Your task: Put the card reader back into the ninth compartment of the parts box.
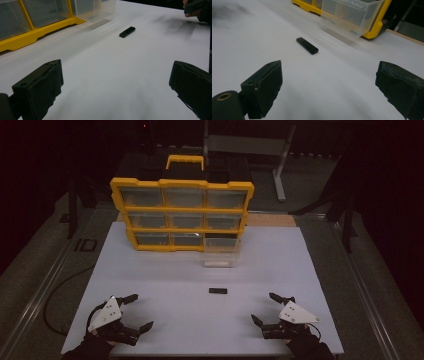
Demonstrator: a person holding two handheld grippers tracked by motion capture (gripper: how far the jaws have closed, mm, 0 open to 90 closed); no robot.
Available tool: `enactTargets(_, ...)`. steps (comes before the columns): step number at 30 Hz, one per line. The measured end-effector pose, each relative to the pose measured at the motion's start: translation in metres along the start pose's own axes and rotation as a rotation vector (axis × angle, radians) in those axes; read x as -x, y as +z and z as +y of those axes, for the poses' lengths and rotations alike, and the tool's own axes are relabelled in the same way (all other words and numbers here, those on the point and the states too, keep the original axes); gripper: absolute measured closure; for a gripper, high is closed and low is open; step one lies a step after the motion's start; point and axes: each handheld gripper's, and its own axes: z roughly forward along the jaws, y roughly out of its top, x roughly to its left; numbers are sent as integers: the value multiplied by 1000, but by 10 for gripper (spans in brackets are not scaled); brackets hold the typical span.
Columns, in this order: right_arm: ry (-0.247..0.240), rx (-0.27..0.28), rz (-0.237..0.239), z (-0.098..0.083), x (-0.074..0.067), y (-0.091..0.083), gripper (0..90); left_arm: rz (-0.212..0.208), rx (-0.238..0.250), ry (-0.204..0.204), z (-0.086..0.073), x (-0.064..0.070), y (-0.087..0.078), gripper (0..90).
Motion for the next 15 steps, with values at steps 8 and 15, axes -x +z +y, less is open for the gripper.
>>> enactTargets(8,-3,3,0,0,0,1,76,-1,-6,2,0,0,0,5)
enactTargets(15,-3,6,1,1,0,1,76,-5,-12,3,1,0,0,5)
